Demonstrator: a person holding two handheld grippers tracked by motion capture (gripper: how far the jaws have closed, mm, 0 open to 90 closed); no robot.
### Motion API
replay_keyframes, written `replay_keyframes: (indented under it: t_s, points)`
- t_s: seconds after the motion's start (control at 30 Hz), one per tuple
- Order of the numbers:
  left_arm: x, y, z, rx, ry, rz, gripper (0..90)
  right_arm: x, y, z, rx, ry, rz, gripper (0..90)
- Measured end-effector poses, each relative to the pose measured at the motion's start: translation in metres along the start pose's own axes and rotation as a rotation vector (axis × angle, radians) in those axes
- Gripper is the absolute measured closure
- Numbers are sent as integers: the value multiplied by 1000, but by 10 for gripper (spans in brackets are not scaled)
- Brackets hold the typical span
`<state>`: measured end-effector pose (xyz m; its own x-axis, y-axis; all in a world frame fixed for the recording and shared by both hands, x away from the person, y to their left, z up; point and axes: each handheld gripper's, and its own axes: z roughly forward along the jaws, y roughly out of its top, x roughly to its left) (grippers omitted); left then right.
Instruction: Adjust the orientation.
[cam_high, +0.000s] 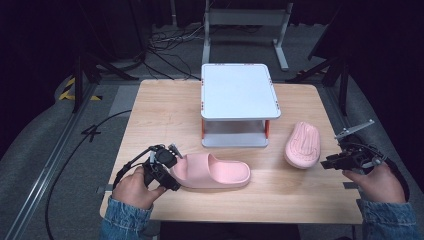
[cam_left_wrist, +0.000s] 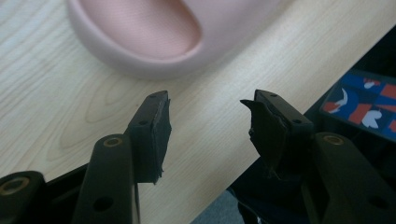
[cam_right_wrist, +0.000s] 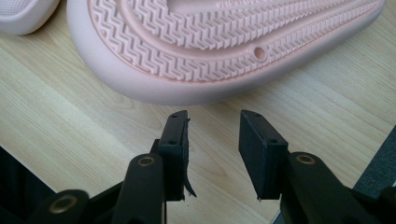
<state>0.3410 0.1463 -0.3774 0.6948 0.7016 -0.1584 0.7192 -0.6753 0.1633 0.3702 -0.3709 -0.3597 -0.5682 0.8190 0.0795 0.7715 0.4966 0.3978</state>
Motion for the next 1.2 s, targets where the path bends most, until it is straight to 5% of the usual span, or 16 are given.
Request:
replay_keyframes:
  t_s: [0.37, 0.67, 0.87, 1.2]
  points:
    - [-19, 17, 33, 106, -53, 87, 508, 0, -1, 3, 4, -1, -10, 616]
    - [-27, 27, 54, 161, -56, 114, 505, 0, -1, 6, 11, 2, -4, 610]
    - [-17, 29, 65, 180, -28, 51, 514, -1, -1, 7, 17, 3, -4, 607]
    - [2, 34, 63, 144, -7, -14, 506, -3, -12, 6, 16, -10, 25, 599]
